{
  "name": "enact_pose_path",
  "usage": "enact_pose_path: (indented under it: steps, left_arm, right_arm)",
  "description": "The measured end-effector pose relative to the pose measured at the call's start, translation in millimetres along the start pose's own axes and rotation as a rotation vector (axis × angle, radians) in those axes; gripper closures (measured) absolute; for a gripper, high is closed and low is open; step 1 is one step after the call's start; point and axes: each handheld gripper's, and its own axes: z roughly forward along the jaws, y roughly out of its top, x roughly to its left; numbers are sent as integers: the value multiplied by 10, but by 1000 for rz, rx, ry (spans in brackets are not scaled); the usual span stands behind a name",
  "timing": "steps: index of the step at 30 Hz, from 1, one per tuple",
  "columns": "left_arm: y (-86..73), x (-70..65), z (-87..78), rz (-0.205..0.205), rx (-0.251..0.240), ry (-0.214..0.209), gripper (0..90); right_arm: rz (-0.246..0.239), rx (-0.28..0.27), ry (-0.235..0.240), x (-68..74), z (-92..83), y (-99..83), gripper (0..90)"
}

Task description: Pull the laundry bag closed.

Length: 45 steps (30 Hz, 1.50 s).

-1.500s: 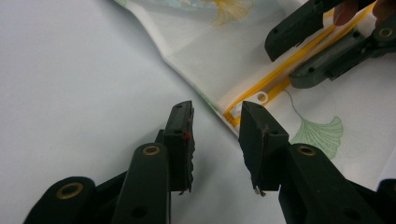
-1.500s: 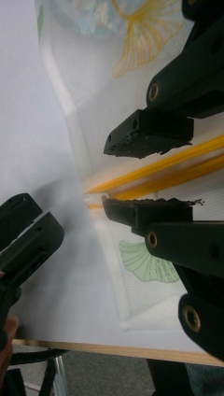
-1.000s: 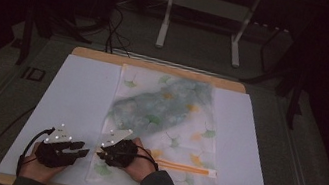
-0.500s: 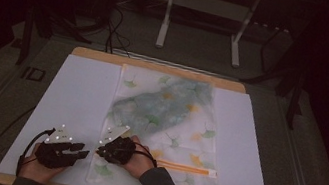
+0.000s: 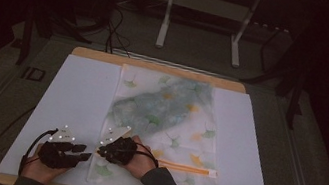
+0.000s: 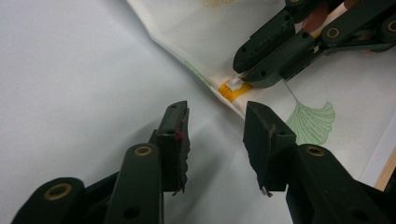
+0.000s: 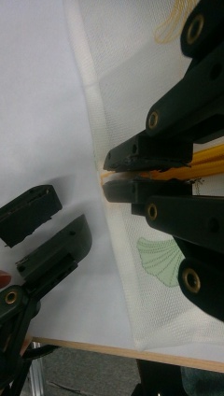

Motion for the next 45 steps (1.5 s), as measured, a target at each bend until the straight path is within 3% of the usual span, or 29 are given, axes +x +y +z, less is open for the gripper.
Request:
enact_pose_path:
  steps: [8, 22, 36, 45]
  left_arm:
    - [38, -22, 76, -37, 18, -77, 552]
    - [121, -77, 240, -29, 61, -116, 540]
    - [177, -68, 317, -28, 64, -138, 674]
    - [183, -84, 354, -15, 82, -162, 863]
  right_arm:
    - [-6, -4, -8, 9, -11, 7, 838]
    - [-22, -23, -25, 29, -101, 40, 841]
    - [-35, -42, -31, 21, -165, 71, 842]
    - [-37, -38, -25, 9, -186, 50, 842]
